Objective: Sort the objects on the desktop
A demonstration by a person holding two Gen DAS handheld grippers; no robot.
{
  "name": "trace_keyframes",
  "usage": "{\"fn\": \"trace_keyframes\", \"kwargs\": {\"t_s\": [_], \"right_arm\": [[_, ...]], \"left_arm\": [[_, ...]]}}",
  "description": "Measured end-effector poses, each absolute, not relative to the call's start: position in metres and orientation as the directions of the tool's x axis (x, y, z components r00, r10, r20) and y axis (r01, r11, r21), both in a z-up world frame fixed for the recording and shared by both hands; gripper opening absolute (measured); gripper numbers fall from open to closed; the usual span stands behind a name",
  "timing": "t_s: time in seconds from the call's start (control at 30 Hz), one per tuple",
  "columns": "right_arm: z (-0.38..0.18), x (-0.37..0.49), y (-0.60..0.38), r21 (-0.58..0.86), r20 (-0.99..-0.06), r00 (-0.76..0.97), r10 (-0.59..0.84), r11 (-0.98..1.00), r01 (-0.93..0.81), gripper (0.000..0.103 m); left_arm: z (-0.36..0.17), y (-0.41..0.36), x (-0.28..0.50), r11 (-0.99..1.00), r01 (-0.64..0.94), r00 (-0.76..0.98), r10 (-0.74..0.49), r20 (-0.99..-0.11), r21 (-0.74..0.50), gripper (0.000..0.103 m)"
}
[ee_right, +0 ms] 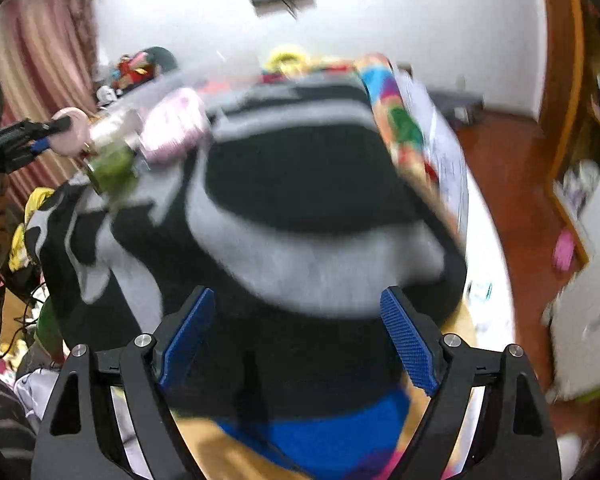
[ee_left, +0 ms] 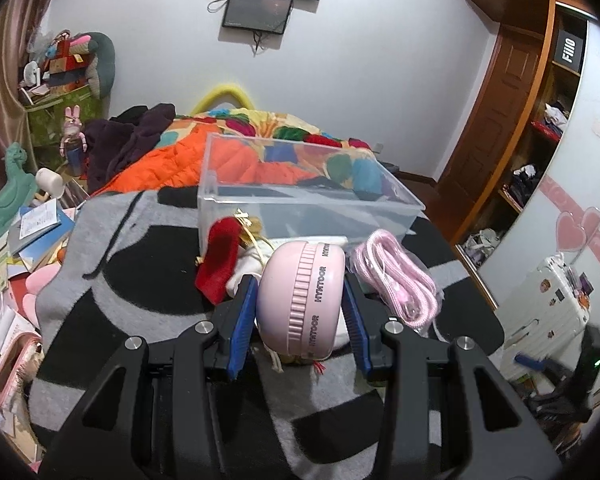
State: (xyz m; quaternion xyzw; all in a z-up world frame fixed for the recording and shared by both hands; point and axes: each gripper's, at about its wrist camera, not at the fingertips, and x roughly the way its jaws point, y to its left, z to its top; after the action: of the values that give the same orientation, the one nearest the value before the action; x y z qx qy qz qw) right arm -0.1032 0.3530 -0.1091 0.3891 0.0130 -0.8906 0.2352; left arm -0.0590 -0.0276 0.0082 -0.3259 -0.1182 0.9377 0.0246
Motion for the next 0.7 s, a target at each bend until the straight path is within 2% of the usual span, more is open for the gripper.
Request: {"fn": "trace_keyframes", "kwargs": {"t_s": [0.17, 0.33, 0.57, 0.7], "right_arm": [[-0.074, -0.122, 0.298, 0.076, -0.634, -0.614, -0.469, -0.829, 0.555, 0.083], [-0.066, -0.147, 0.244, 0.007, -0.602, -0.627, -0.494, -0.789, 0.615, 0.083], [-0.065, -0.213, 0.191, 0.116, -0.669, -0.518, -0.533, -0.763, 0.636, 0.083], [-0.073, -0.234, 0.166, 0.099, -0.729, -0.459, -0.507, -0.742, 0.663, 0.083]], "left_arm": [[0.007, -0.033, -0.053, -0.966, 0.031, -0.794, 0.132, -0.593, -0.257, 0.042], [0.003, -0.041, -0.050, -0.963, 0.035, -0.791, 0.138, -0.597, -0.269, 0.042], [0.005, -0.052, -0.053, -0.957, 0.041, -0.800, 0.141, -0.583, -0.287, 0.042], [0.013, -0.055, -0.056, -0.956, 0.034, -0.816, 0.141, -0.561, -0.290, 0.042]]}}
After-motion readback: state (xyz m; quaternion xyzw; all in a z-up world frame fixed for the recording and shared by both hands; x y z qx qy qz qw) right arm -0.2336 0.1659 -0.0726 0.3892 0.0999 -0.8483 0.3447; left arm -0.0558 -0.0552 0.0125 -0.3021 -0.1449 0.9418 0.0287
